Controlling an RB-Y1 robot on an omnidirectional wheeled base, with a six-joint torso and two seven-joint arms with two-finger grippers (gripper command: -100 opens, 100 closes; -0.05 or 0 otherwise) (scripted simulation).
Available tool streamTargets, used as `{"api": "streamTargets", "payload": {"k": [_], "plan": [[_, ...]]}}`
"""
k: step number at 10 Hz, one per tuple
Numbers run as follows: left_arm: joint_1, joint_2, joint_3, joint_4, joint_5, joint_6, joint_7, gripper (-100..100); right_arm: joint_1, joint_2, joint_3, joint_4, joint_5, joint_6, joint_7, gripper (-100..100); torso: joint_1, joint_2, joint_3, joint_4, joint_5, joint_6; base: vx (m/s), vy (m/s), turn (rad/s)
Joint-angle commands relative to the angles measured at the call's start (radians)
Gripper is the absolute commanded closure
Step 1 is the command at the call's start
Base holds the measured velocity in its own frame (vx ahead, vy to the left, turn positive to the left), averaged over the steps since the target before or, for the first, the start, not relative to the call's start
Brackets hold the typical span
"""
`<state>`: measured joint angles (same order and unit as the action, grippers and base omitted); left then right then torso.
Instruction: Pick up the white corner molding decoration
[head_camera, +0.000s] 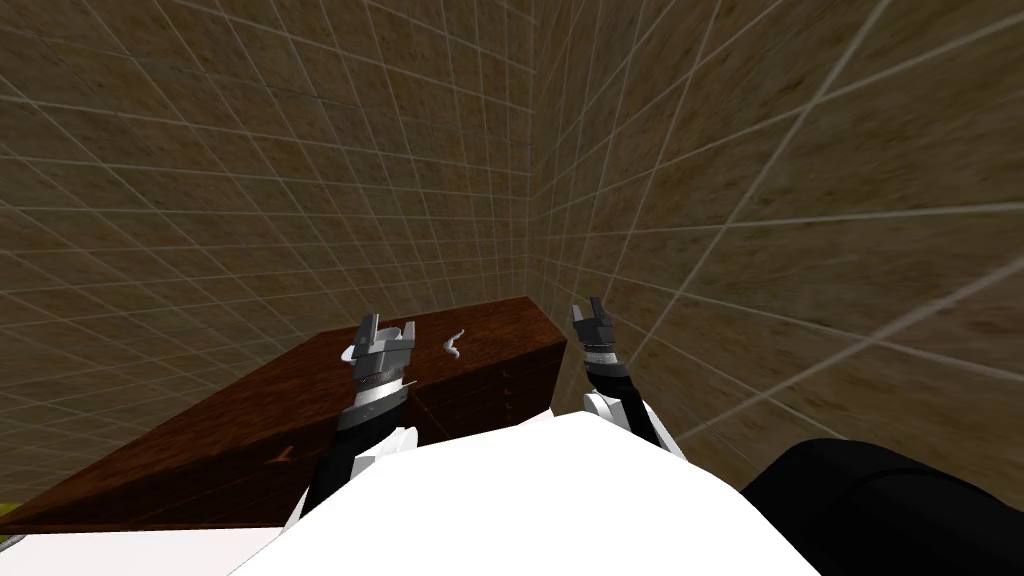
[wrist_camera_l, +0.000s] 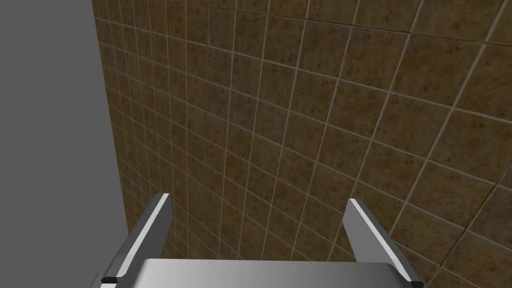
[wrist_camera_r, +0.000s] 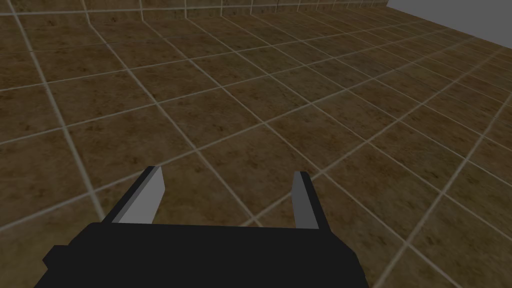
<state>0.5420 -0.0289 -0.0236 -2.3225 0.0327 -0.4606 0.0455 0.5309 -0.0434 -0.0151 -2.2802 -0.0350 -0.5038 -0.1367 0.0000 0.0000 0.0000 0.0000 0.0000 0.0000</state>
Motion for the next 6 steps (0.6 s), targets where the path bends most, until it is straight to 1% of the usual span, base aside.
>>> {"api": "streamTargets", "payload": {"k": [1,3,6], "plan": [[-0.012,0.031,0.007,0.005,0.006,0.012,-0.007,-100,0.0,0.0,0.0,0.0,0.0,0.0,0.0,0,0.0,0.0,0.0,0.0,0.0,0.0,-0.012,-0.001,-0.034],[-0.041,0.081,0.021,0.019,0.021,0.041,-0.023,-100,0.0,0.0,0.0,0.0,0.0,0.0,0.0,0,0.0,0.001,0.001,0.0,0.0,0.0,-0.029,-0.001,-0.052],[-0.111,0.163,0.052,0.056,0.055,0.118,-0.058,-100,0.0,0.0,0.0,0.0,0.0,0.0,0.0,0,0.0,0.002,0.001,0.001,0.0,0.0,-0.045,-0.003,-0.081]]}}
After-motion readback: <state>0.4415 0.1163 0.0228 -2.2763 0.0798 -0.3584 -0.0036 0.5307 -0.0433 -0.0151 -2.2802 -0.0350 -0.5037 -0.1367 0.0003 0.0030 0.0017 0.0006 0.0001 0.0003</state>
